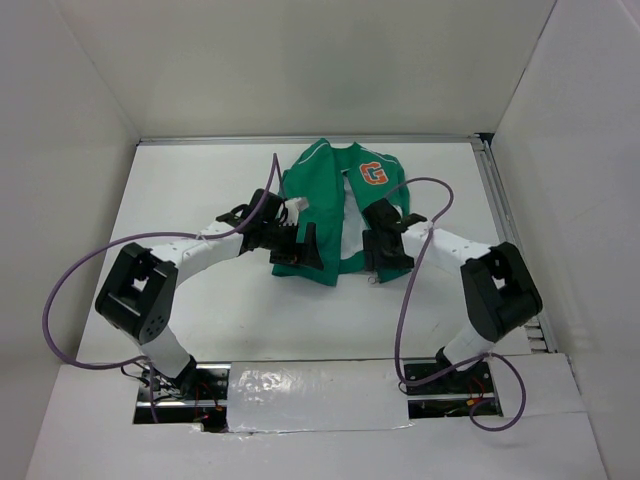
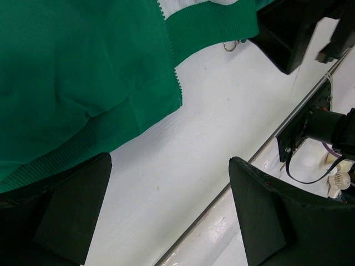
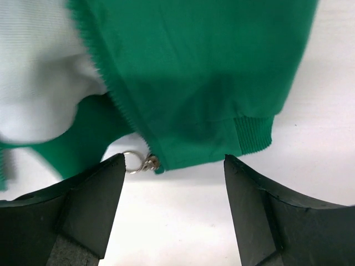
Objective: Zip up the jacket
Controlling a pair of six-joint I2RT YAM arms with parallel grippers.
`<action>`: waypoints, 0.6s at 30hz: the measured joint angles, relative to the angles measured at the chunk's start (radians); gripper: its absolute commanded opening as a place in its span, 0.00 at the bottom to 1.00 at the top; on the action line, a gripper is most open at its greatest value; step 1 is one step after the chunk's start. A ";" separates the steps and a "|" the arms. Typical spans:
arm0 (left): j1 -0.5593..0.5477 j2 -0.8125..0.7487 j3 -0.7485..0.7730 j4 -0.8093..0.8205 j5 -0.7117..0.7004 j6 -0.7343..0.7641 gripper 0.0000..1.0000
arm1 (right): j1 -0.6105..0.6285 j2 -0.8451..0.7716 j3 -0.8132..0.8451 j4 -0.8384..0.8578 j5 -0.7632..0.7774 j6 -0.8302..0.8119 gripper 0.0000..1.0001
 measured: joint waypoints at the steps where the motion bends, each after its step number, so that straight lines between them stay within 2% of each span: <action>1: 0.000 0.001 0.000 0.001 -0.001 0.000 0.99 | -0.001 0.016 0.001 0.002 0.000 0.000 0.77; 8: 0.000 0.009 0.000 0.005 -0.005 0.003 0.99 | -0.045 0.062 -0.005 0.006 -0.019 -0.003 0.77; 18: 0.000 0.057 0.011 0.017 0.010 0.004 0.99 | -0.078 -0.062 -0.049 0.045 -0.121 -0.030 0.76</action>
